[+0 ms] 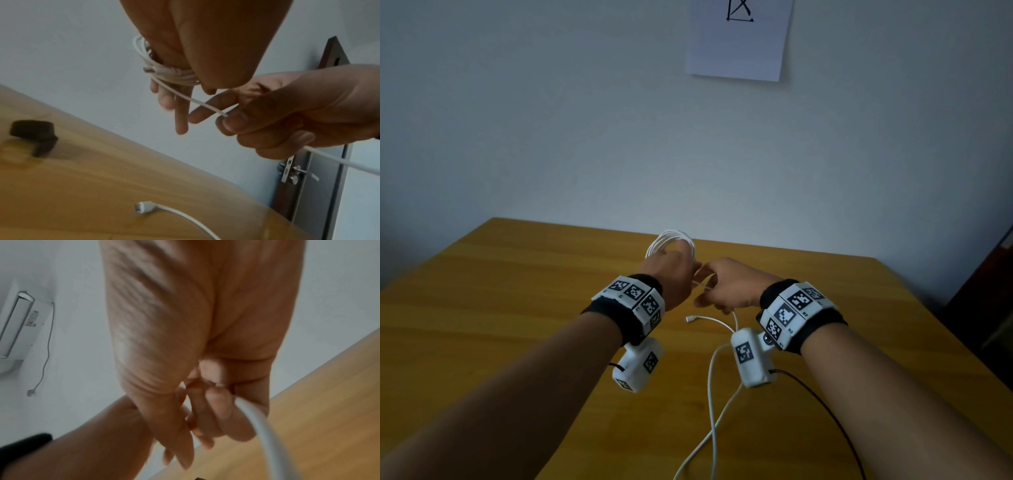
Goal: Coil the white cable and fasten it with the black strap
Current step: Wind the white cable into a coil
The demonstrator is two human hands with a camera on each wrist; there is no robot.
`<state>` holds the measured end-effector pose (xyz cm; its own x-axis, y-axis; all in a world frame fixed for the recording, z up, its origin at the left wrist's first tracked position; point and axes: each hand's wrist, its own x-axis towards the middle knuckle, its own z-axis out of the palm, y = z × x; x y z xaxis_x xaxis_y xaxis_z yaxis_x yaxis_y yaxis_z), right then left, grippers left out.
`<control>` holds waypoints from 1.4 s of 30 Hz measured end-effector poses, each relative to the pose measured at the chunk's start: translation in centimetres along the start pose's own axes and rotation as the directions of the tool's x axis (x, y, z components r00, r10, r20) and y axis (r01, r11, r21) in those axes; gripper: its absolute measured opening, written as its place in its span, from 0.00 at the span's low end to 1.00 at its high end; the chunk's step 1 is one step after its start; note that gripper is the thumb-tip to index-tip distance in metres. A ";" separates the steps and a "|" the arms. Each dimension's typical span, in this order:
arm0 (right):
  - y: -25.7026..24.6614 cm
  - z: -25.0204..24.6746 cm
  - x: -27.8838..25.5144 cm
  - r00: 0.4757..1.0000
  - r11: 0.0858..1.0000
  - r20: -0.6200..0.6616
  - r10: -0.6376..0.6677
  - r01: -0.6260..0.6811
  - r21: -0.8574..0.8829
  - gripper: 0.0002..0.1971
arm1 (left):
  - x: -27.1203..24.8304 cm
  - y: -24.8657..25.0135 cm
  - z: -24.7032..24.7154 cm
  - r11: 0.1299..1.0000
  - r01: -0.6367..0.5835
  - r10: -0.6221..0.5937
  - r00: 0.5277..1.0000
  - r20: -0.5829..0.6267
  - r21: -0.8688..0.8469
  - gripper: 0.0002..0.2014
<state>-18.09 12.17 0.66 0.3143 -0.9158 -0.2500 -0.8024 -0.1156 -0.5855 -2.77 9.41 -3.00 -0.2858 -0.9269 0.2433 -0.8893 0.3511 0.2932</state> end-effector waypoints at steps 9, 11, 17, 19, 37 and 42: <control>1.1 -0.6 0.5 0.998 0.997 -0.005 0.066 -0.066 -0.029 0.14 | -0.2 -1.8 -0.5 0.981 0.013 -0.023 0.998 0.052 0.196 0.29; 1.0 -0.8 0.3 0.997 0.997 -0.022 0.073 -0.073 -0.035 0.13 | -0.1 -2.4 -0.5 0.968 0.007 -0.022 0.998 0.058 0.251 0.34; 1.0 -1.5 -0.1 0.998 0.996 0.005 0.068 -0.068 -0.061 0.11 | -0.2 -3.2 -1.0 0.936 -0.001 -0.030 0.996 0.084 0.352 0.37; 0.8 -1.6 -0.1 0.997 0.993 0.028 0.074 -0.071 -0.091 0.11 | -0.1 -3.1 -1.3 0.930 0.012 -0.041 0.997 0.072 0.368 0.37; 1.2 -2.6 -0.4 0.996 0.992 -0.056 0.068 -0.062 0.107 0.13 | -0.3 -5.0 -0.7 0.890 0.456 -0.418 0.829 0.370 -0.017 0.31; 1.6 -1.9 0.4 0.972 0.991 -0.226 0.060 -0.031 0.128 0.14 | -0.9 -4.5 -1.2 0.343 0.681 -0.129 0.717 0.685 -0.648 0.28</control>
<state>-20.24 10.94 1.04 0.1432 -0.9843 -0.1036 -0.7403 -0.0371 -0.6712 1.95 8.79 -3.40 -0.3347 -0.8007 -0.4969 -0.2682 -0.4246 0.8648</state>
